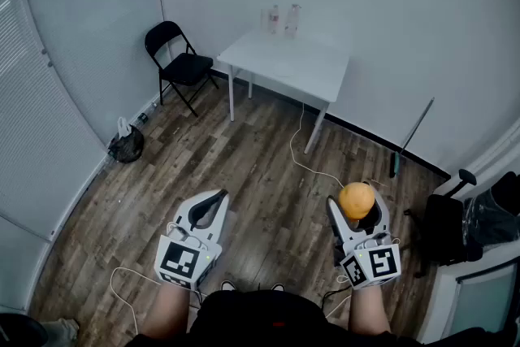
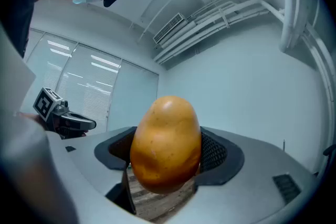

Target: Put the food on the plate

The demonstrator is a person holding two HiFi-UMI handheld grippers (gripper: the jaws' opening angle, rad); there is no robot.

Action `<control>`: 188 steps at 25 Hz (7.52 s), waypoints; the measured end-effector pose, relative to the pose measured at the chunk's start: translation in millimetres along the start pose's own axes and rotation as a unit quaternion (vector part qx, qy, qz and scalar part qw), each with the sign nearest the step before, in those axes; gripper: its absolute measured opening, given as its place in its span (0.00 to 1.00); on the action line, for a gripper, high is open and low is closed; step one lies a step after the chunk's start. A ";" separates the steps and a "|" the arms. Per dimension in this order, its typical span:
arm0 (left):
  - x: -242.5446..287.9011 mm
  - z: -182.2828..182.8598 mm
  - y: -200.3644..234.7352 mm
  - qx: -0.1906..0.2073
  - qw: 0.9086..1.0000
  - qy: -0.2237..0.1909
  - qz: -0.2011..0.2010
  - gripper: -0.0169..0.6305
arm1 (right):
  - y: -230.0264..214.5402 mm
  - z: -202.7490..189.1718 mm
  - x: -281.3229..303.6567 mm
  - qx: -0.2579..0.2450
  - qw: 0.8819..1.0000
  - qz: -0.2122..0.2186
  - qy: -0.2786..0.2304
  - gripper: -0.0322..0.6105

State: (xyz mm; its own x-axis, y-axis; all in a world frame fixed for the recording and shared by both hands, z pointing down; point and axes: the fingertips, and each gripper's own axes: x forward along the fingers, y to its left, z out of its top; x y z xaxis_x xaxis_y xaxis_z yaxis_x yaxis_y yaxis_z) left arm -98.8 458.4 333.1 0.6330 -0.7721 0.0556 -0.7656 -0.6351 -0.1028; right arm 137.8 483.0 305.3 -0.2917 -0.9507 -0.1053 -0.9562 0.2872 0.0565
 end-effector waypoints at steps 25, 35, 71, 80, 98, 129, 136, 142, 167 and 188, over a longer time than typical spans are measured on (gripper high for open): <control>-18.4 -46.1 72.6 -0.028 0.999 0.004 -0.025 0.06 | 65.3 -10.0 42.1 -0.063 0.998 -0.009 0.007 0.61; -3.6 -61.3 112.9 -0.038 0.999 0.018 -0.030 0.06 | 59.5 -20.7 89.8 -0.035 0.999 -0.016 0.017 0.61; 379.1 -27.1 165.2 -0.032 0.998 0.047 0.001 0.06 | -218.4 -116.4 349.5 0.030 0.997 0.055 0.033 0.61; 465.6 -29.6 196.5 -0.005 0.999 0.038 -0.038 0.06 | -253.8 -131.0 408.0 0.015 0.999 0.018 0.039 0.61; 633.7 -58.6 424.8 -0.022 0.997 0.018 -0.075 0.06 | -231.7 -157.7 691.9 -0.033 0.993 0.012 0.111 0.61; 779.3 -98.5 454.5 -0.069 0.990 0.106 0.058 0.06 | -363.9 -444.0 922.6 0.030 0.937 0.140 0.320 0.61; 774.6 -110.9 458.9 -0.097 0.986 0.114 0.072 0.06 | -357.6 -538.9 950.3 -0.003 0.899 0.154 0.410 0.61; 756.6 -120.8 482.1 -0.109 0.981 0.125 0.103 0.06 | -351.3 -569.7 957.8 -0.038 0.887 0.127 0.443 0.62; 756.3 -101.9 485.4 -0.107 0.991 0.075 -0.001 0.06 | -386.0 -322.4 892.3 0.060 0.976 -0.031 0.205 0.27; 757.1 -30.8 460.7 -0.076 0.995 -0.006 -0.059 0.06 | -342.2 -150.1 793.7 -0.007 0.998 -0.029 0.053 0.09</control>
State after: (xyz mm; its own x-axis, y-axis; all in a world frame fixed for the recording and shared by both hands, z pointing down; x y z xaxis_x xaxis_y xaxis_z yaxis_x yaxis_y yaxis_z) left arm 24.2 -419.4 358.4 0.7207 -0.6916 0.0473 -0.6932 -0.7186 0.0555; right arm 237.0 -387.4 351.5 -0.2319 -0.9727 -0.0021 -0.9706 0.2312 0.0676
